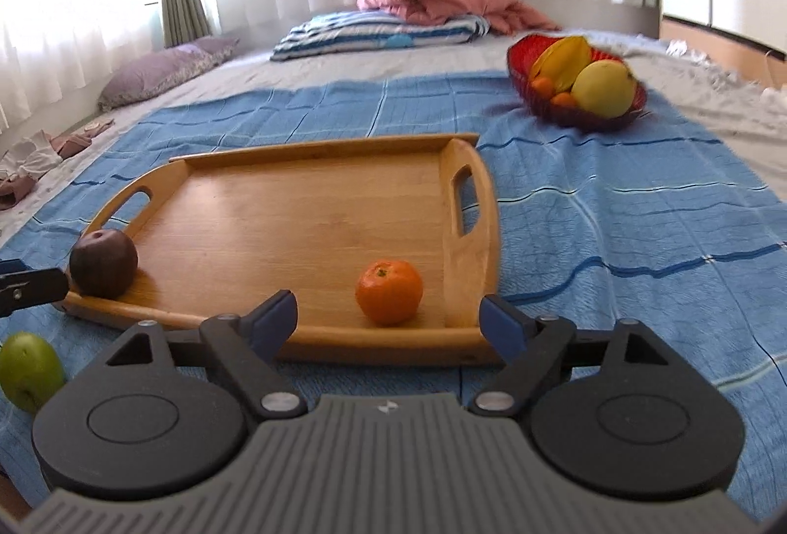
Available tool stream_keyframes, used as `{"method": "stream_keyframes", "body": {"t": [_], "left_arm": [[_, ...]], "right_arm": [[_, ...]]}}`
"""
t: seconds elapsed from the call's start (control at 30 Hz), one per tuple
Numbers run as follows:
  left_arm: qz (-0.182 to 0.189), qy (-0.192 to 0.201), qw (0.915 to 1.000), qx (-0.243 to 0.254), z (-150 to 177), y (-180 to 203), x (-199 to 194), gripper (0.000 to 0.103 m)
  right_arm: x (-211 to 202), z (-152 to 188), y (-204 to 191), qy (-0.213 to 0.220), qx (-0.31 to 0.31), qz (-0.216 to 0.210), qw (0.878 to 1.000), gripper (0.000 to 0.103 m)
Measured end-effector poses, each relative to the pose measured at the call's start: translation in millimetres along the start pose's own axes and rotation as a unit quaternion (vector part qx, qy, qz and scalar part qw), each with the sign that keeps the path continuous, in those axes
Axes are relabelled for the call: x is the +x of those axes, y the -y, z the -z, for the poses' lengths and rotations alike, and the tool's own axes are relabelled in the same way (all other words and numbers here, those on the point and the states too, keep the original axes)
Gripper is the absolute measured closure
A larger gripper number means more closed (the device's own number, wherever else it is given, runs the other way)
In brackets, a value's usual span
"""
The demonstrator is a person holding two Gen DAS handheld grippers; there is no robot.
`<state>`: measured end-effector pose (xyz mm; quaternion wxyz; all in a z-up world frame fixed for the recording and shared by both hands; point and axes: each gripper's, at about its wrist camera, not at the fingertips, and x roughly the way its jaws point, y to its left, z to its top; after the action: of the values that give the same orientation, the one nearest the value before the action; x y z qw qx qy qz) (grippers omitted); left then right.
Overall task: Organize fruits
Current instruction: 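Move the left gripper to the large green apple while the right moves to the large orange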
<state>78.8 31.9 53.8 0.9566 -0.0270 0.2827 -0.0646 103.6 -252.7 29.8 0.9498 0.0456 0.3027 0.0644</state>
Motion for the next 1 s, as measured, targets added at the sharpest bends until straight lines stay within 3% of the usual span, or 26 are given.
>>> {"method": "stream_keyframes", "body": {"t": [0.37,0.53,1.0], "left_arm": [[-0.006,0.009,0.9998,0.016,32.4,6.6,-19.5,0.0],[-0.015,0.016,0.9997,0.01,43.0,4.8,-26.1,0.0],[-0.051,0.0,0.9985,0.018,66.9,6.5,-22.1,0.0]], "right_arm": [[-26.2,35.8,2.8,0.078,0.035,0.028,0.996,0.01],[-35.3,50.3,0.7,0.108,0.027,0.047,0.993,0.0],[-28.7,73.7,4.1,0.106,0.057,0.061,0.991,0.0]]}}
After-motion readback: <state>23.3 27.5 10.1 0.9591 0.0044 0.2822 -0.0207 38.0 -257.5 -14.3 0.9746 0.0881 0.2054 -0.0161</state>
